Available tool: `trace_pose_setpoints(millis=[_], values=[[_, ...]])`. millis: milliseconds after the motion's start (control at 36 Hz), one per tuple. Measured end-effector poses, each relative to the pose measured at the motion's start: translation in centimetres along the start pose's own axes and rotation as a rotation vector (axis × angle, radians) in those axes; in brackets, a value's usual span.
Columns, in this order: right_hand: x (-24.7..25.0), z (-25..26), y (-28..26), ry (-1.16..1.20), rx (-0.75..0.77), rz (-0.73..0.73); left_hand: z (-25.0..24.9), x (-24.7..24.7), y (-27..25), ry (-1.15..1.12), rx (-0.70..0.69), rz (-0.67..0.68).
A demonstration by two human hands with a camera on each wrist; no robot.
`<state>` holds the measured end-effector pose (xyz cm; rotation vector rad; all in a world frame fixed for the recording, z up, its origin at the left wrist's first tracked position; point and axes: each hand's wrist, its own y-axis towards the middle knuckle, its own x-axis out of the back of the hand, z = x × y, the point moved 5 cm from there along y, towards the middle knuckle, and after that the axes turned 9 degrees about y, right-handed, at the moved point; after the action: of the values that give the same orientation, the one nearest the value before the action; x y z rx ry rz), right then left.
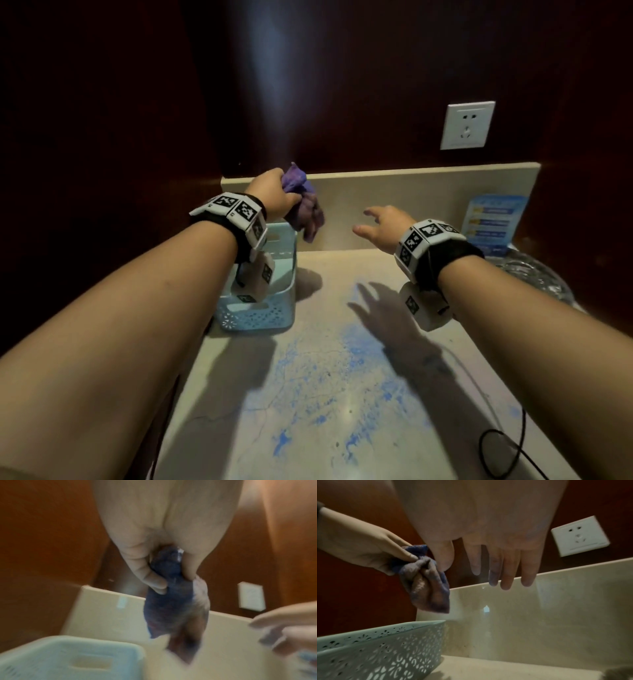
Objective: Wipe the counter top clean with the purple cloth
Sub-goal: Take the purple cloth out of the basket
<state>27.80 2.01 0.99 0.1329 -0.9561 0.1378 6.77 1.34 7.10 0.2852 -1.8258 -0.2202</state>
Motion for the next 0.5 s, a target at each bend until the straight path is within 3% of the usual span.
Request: trace_pose_setpoints(millis=[194,417,500], values=[[2.9,-5.0,-3.6,-0.01,-0.126,-0.052,-5.6,-2.3,-1.4,-0.431,-0.077,0.094],[5.4,-11.9,-9.4,-0.018,-0.312,-0.079,-9.2,-7.3,-2.6,-0.579,-0.06,0.377],[6.0,-14.3,-11.4,-0.055,-0.383,-0.089,-10.6,-9.2,-2.8,-0.632,-0.041,0.42]])
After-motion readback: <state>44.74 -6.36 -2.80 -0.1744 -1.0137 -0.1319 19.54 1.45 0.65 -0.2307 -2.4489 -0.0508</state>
